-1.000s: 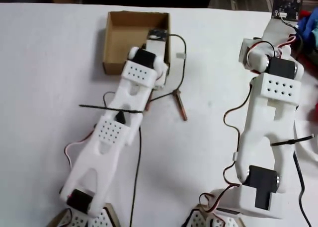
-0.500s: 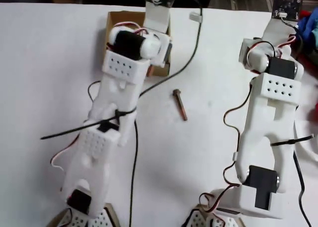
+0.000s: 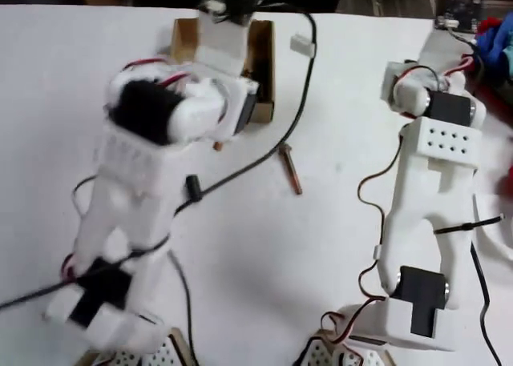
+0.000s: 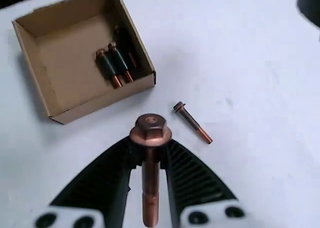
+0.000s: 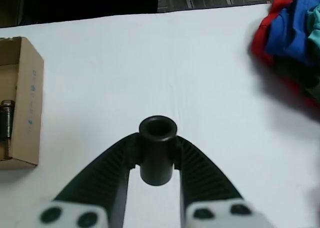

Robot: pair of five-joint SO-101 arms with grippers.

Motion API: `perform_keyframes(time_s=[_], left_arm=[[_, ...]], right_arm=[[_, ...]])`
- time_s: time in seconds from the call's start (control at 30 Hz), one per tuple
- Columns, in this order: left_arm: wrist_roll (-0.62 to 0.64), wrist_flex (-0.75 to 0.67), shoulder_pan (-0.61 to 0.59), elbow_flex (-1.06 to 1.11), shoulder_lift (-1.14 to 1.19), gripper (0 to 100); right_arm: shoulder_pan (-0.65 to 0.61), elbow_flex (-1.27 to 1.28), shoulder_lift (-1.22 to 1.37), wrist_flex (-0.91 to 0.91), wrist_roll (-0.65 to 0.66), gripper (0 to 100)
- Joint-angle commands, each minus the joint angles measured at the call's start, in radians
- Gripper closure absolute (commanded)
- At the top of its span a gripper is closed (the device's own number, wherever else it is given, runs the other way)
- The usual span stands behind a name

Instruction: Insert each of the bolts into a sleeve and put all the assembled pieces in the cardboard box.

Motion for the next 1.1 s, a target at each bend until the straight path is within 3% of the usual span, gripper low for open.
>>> perform_keyframes(time_s=[0.0,0.13,0.43,0.6,0.7,0.9,1.07], left_arm=[[-0.014,-0.193,-0.014,0.171,-0.135,97],[-0.014,-0.341,-0.015,0.371,-0.18,97],[-0.014,-0.407,-0.1,0.558,-0.391,97],[-0.006,-0.635,-0.155,0.8,-0.517,97],[0.051,-0.893,-0.169,1.018,-0.611,97],[0.249,-1.424,-0.144,1.395,-0.733,97],[0.265,-1.481,-0.14,1.468,-0.73,97]], right_arm=[[-0.061,-0.015,-0.008,-0.005,-0.009,97.8],[-0.114,0.011,-0.007,-0.016,-0.008,97.8],[-0.116,0.018,-0.007,-0.062,-0.008,97.8],[-0.134,0.089,-0.01,-0.143,-0.009,97.8],[-0.168,0.221,-0.015,-0.329,-0.02,97.8],[-0.269,0.546,-0.018,-0.872,-0.195,97.8],[-0.3,0.836,-0.081,-1.159,-0.209,97.8]])
